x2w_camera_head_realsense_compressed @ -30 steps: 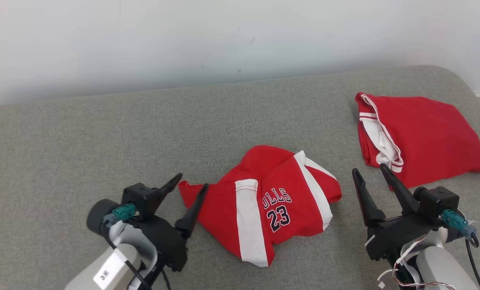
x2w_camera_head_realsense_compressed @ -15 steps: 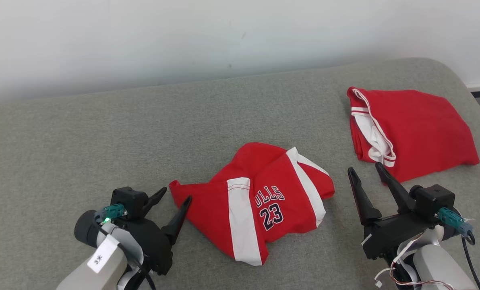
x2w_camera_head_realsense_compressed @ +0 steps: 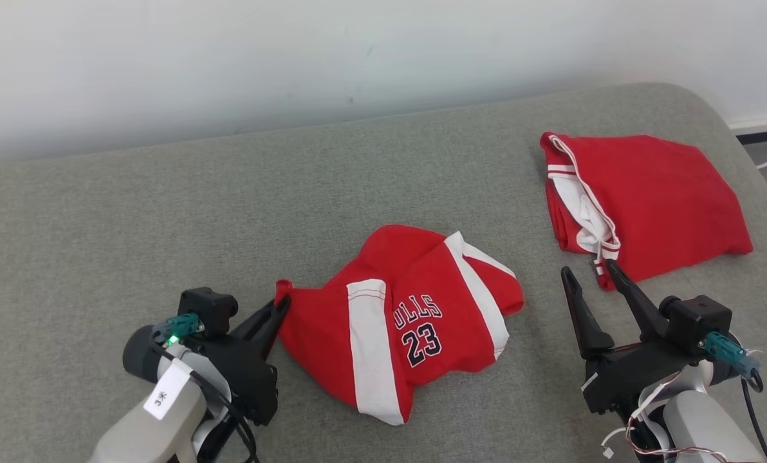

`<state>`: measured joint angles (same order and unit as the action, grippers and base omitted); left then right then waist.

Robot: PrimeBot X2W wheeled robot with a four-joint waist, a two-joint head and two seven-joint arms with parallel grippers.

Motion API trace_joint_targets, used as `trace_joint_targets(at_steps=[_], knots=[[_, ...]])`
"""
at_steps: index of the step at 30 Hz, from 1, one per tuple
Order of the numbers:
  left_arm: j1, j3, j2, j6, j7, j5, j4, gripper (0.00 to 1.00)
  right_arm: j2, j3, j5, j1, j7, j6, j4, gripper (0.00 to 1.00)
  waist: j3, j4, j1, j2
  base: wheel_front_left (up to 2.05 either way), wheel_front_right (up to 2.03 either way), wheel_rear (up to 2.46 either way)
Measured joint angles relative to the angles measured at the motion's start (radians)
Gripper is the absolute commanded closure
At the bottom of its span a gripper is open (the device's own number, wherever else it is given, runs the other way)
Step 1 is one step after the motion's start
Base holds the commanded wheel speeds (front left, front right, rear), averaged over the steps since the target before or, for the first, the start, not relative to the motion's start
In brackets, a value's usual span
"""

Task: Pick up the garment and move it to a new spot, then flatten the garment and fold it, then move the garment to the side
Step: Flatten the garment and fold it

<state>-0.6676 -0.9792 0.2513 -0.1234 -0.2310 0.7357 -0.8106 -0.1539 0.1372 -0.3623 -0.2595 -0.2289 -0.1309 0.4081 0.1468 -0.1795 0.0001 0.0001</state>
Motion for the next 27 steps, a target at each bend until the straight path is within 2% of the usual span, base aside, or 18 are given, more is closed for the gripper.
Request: trace_joint_targets(at_steps=[7, 13, 20, 25, 27], knots=[[-0.035, 0.053, 0.013, 0.019, -0.027, -0.016, 0.045, 1.00, -0.001, 0.005, 0.002, 0.005, 0.000, 0.000, 0.003, 0.00, -0.022, 0.039, 0.0000, 0.0000, 0.00, 0.00, 0.00], [-0.034, 0.176, 0.079, 0.090, -0.030, -0.064, 0.193, 1.00, -0.002, 0.005, 0.002, 0.013, 0.000, 0.000, 0.004, 0.00, -0.039, 0.076, 0.0000, -0.0001, 0.00, 0.00, 0.00], [0.096, 0.279, 0.153, 0.153, -0.030, -0.121, 0.352, 1.00, 0.000, 0.006, 0.002, 0.028, -0.001, 0.000, 0.006, 0.00, -0.058, 0.112, -0.0001, -0.0001, 0.00, 0.00, 0.00], [0.198, 0.304, 0.186, 0.195, -0.030, -0.156, 0.442, 1.00, -0.004, 0.003, 0.002, 0.037, 0.000, 0.000, 0.003, 0.00, -0.065, 0.135, -0.0001, -0.0001, 0.00, 0.00, 0.00], [0.227, 0.305, 0.193, 0.198, -0.030, -0.153, 0.461, 1.00, -0.005, 0.002, 0.002, 0.038, 0.001, 0.000, 0.001, 0.00, -0.067, 0.145, -0.0001, -0.0001, 0.00, 0.00, 0.00]])
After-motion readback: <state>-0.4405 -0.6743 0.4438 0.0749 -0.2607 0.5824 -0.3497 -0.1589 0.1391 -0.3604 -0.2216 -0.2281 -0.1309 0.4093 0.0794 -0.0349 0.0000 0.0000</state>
